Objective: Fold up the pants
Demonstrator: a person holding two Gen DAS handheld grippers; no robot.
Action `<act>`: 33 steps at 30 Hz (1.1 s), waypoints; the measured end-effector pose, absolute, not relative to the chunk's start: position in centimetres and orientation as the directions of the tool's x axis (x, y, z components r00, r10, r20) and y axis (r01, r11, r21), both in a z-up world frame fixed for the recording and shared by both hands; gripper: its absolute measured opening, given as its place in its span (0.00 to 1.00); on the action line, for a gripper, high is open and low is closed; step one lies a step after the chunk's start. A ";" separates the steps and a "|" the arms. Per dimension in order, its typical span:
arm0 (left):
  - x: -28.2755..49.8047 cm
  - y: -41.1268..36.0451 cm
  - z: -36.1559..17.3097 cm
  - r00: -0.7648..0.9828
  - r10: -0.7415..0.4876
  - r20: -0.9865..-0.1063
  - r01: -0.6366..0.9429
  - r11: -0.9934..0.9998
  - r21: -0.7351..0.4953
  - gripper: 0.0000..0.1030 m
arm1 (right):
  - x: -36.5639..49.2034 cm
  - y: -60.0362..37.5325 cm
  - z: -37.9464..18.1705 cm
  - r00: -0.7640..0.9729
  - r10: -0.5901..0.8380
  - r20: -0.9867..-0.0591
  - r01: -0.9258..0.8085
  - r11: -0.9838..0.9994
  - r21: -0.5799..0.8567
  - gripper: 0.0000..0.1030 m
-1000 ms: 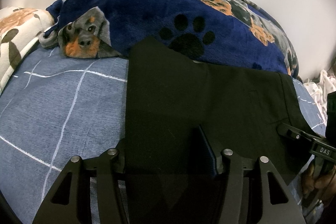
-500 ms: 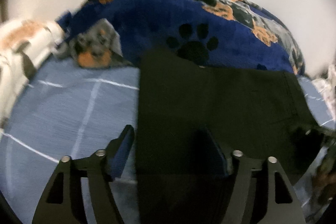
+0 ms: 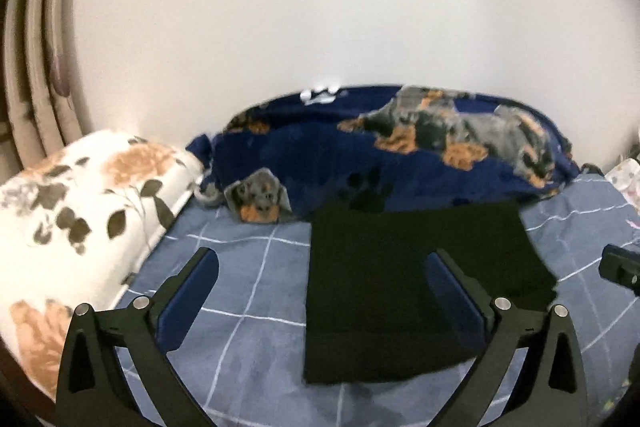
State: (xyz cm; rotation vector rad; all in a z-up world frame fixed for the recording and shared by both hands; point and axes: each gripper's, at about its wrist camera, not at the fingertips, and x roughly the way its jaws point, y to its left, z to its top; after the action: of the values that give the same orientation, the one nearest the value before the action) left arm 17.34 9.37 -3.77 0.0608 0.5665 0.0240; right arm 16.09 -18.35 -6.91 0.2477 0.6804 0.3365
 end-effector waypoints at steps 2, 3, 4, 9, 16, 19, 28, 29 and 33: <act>16.0 8.7 -2.5 0.860 0.046 -0.508 -0.013 0.998 0.069 1.00 | 15.0 -18.2 -6.0 0.733 0.389 -0.559 -0.230 0.914 0.335 0.66; 15.2 8.4 -1.7 0.870 0.045 -0.490 -0.014 0.998 0.067 1.00 | 14.5 -18.1 -5.6 0.736 0.391 -0.552 -0.234 0.913 0.335 0.66; 14.2 8.1 -0.7 0.882 0.044 -0.469 -0.015 0.998 0.067 1.00 | 13.8 -18.1 -5.1 0.740 0.399 -0.541 -0.242 0.909 0.339 0.66; 11.1 6.3 2.8 0.917 0.107 -0.384 -0.073 0.992 0.100 1.00 | 10.9 -17.9 -3.3 0.751 0.410 -0.517 -0.268 0.906 0.329 0.67; 7.4 4.5 6.2 0.937 0.040 -0.347 -0.015 0.997 0.076 1.00 | 7.6 -18.0 -1.3 0.769 0.416 -0.485 -0.293 0.904 0.311 0.68; 6.4 3.9 6.9 0.944 0.046 -0.327 -0.020 0.997 0.081 1.00 | 6.5 -17.8 -0.6 0.775 0.418 -0.473 -0.305 0.904 0.299 0.68; 5.5 3.9 7.3 0.926 -0.027 -0.377 0.035 0.999 0.013 1.00 | 5.0 -17.4 -0.2 0.776 0.420 -0.470 -0.309 0.904 0.297 0.70; 5.6 3.9 7.1 0.925 -0.024 -0.379 0.032 0.999 0.015 1.00 | 4.9 -17.4 -0.2 0.775 0.420 -0.472 -0.307 0.904 0.299 0.70; 5.8 4.1 6.4 0.915 -0.017 -0.402 0.020 1.000 0.005 1.00 | 4.7 -17.1 -0.4 0.770 0.420 -0.481 -0.306 0.904 0.299 0.70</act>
State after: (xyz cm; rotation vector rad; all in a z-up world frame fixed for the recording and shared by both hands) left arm 5.76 4.13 6.41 0.0090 0.4138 -0.0189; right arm 4.70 -17.13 -0.35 0.2091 0.5692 0.3971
